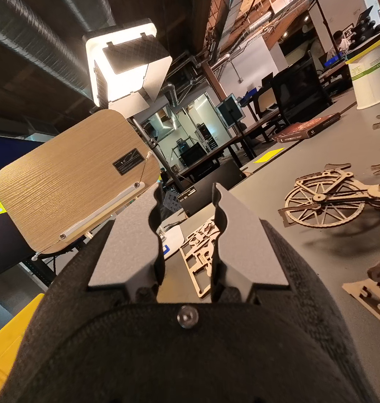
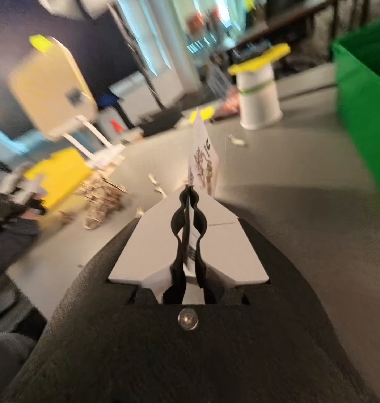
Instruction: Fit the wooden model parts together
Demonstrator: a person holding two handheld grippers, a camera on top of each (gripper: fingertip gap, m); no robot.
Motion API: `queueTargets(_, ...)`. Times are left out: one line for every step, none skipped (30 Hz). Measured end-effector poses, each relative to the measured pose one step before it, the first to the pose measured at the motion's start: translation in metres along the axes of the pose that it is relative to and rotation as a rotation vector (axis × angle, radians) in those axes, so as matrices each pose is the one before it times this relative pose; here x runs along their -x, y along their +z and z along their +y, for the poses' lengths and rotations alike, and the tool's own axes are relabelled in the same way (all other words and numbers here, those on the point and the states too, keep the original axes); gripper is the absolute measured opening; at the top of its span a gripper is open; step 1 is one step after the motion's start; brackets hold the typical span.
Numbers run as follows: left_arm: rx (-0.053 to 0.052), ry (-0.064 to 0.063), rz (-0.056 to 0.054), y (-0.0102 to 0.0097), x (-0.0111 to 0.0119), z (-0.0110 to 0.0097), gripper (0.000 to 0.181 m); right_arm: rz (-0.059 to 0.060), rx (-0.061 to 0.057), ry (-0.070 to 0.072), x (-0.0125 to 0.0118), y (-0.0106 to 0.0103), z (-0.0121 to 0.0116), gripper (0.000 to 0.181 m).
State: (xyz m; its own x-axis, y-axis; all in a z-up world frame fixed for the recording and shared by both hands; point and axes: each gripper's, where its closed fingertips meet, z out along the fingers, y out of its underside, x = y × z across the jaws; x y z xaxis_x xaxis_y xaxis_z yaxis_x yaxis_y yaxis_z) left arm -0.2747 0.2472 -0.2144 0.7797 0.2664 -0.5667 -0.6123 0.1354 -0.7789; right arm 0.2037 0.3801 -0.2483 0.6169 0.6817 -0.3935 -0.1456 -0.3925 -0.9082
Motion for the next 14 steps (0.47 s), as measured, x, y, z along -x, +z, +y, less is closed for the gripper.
queueTargets(0.0005, -0.0002, 0.0004, 0.00003, -0.00015, 0.00016, 0.044, -0.0816, -0.0686, 0.0286, 0.00901, -0.00009, -0.00957, 0.0)
queueTargets(0.0, 0.0, -0.0001, 0.0, 0.00001, 0.00001, 0.044, -0.0614, -0.0663, 0.0201, 0.00705, -0.00136, -0.00954, 0.0)
queueTargets(-0.0012, 0.0001, 0.0, -0.0001, 0.00007, -0.0002, 0.044, -0.0447, -0.0607, 0.0061, 0.00568, -0.00191, -0.00908, 0.0)
queueTargets(-0.0021, -0.0003, 0.001, -0.00016, -0.00015, -0.00039, 0.043, -0.0333, -0.054, 0.0054, 0.00444, -0.00209, -0.00824, 0.0)
queueTargets(-0.0009, -0.0004, 0.0011, -0.00003, -0.00016, -0.00015, 0.043, -0.0232, -0.0514, 0.0152, 0.00269, -0.00201, -0.00783, 0.0)
queueTargets(0.0002, 0.0002, 0.0013, 0.00008, -0.0002, 0.00004, 0.043, -0.0273, -0.0522, 0.0157, 0.00308, -0.00195, -0.0075, 0.0)
queueTargets(0.0004, 0.0001, 0.0013, 0.00014, -0.00029, 0.00016, 0.043, -0.0403, -0.0549, 0.0157, 0.00483, -0.0016, -0.00767, 0.0)
queueTargets(-0.0002, -0.0001, 0.0013, 0.00001, -0.00018, -0.00002, 0.043, -0.0505, -0.0516, 0.0202, 0.00601, -0.00125, -0.00716, 0.0)
queueTargets(0.0, -0.0001, -0.0001, 0.00001, 0.00008, 0.00006, 0.043, -0.0468, -0.0464, 0.0226, 0.00537, -0.00096, -0.00638, 0.0)
queueTargets(0.0002, -0.0001, -0.0005, -0.00001, 0.00006, 0.00002, 0.042, -0.0366, -0.0392, 0.0148, 0.00428, -0.00045, -0.00527, 0.0)
queueTargets(0.0003, -0.0002, -0.0004, -0.00001, 0.00012, 0.0001, 0.043, -0.0249, -0.0296, 0.0048, 0.00311, -0.00002, -0.00385, 0.0)
queueTargets(0.0006, -0.0002, -0.0004, 0.00009, 0.00015, 0.00008, 0.043, -0.014, -0.0199, 0.0038, 0.00191, 0.00034, -0.00252, 0.0)
queueTargets(0.0009, -0.0001, -0.0006, -0.00005, 0.00015, 0.00019, 0.042, -0.0088, -0.0134, 0.0034, 0.0012, 0.00073, -0.00162, 0.0)
queueTargets(0.0009, 0.0002, -0.0005, 0.00003, 0.00006, 0.00014, 0.043, -0.0107, -0.0133, 0.0048, 0.00148, 0.00076, -0.00164, 0.0)
